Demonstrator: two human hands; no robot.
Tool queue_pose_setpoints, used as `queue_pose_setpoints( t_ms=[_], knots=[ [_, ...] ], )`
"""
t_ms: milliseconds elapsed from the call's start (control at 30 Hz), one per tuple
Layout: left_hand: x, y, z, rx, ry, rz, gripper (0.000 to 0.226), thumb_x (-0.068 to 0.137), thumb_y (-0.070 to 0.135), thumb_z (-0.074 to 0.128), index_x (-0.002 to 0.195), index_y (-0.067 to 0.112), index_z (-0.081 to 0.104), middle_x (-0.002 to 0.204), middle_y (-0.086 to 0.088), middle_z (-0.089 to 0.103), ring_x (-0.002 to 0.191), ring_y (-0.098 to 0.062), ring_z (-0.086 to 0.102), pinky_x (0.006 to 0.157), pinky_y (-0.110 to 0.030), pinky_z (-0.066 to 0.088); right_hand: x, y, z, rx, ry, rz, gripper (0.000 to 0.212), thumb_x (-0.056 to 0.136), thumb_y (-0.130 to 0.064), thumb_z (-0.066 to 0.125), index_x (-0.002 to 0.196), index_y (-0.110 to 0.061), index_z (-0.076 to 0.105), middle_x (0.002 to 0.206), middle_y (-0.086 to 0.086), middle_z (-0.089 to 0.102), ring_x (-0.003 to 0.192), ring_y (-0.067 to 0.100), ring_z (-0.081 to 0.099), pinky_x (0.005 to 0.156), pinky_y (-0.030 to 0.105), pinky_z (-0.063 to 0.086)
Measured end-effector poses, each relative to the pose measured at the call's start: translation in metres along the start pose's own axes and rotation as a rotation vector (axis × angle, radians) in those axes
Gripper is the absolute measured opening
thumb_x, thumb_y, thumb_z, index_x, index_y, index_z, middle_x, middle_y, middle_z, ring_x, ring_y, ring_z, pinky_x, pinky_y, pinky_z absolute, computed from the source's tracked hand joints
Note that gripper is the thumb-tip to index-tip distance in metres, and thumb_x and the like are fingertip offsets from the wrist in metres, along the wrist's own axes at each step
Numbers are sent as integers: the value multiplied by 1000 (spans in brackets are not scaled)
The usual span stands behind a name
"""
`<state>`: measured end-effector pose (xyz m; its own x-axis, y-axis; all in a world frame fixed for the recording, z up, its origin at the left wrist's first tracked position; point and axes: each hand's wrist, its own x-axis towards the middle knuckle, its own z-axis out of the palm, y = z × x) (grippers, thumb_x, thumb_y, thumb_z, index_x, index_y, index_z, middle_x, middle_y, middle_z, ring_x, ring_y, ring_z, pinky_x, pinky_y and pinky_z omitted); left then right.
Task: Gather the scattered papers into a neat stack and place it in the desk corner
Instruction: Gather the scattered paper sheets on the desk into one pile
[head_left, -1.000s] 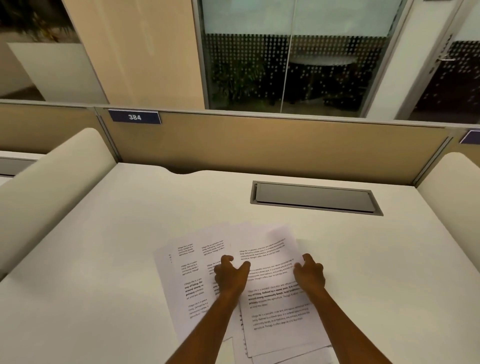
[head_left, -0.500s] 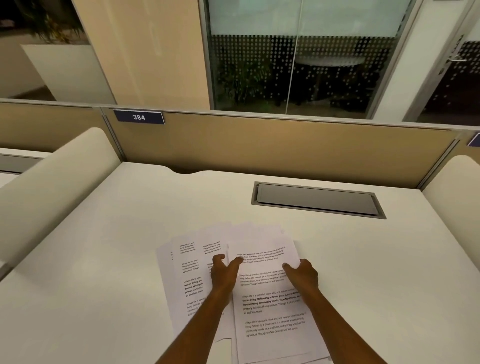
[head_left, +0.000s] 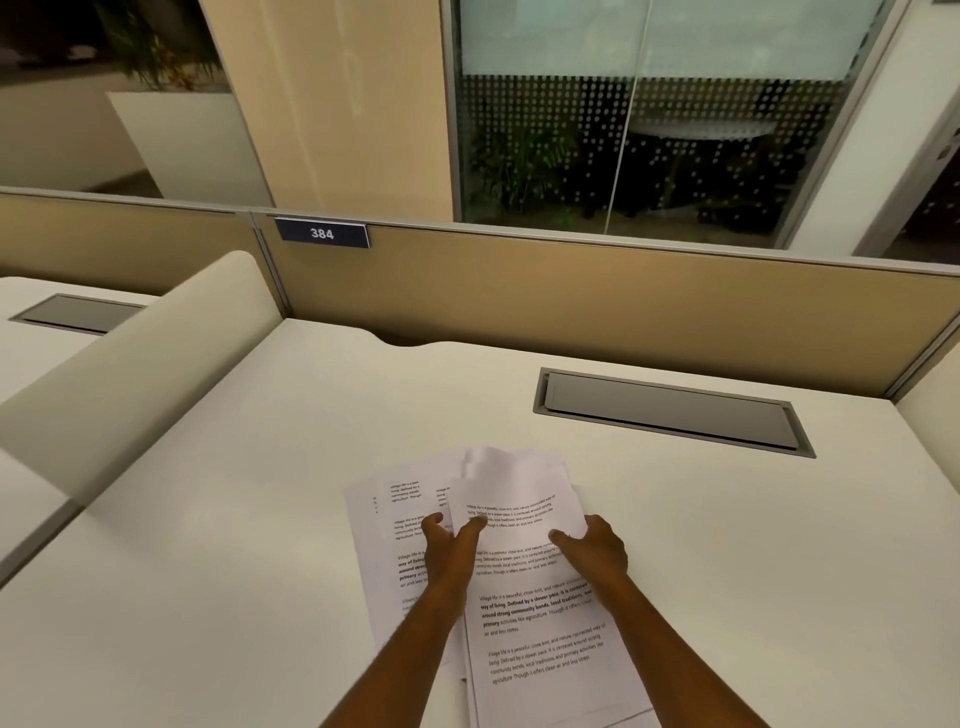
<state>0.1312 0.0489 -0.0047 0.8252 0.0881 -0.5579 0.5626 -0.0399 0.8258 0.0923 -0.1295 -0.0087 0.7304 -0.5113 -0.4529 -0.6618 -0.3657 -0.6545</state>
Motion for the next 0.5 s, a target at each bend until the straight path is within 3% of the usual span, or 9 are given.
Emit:
queue_pose_setpoints(
  t_ms=[133, 400, 500],
  knots=[
    [-3, 6, -15, 31, 93, 29, 78, 81, 30, 74, 142, 19, 27, 133, -15, 53, 113, -36, 60, 95, -52, 53, -4, -12, 12, -6, -24, -43, 55, 83, -42, 67, 126, -10, 55, 122, 7, 66, 111, 27, 63, 96, 39, 52],
    [-2, 4, -45, 157, 111, 83, 70, 84, 30, 72, 140, 17, 32, 143, -14, 46, 127, -33, 49, 106, -47, 45, -9, -28, 35, 20, -77, -66, 63, 81, -42, 69, 132, -9, 53, 129, 13, 57, 115, 28, 59, 100, 43, 50],
    [-2, 3, -57, 292, 161, 111, 70, 85, 27, 69, 142, 16, 31, 143, -14, 46, 130, -34, 45, 106, -49, 44, -13, -34, 46, 41, -108, -89, 62, 82, -40, 69, 133, -8, 53, 131, 13, 56, 116, 27, 58, 100, 38, 50]
  ],
)
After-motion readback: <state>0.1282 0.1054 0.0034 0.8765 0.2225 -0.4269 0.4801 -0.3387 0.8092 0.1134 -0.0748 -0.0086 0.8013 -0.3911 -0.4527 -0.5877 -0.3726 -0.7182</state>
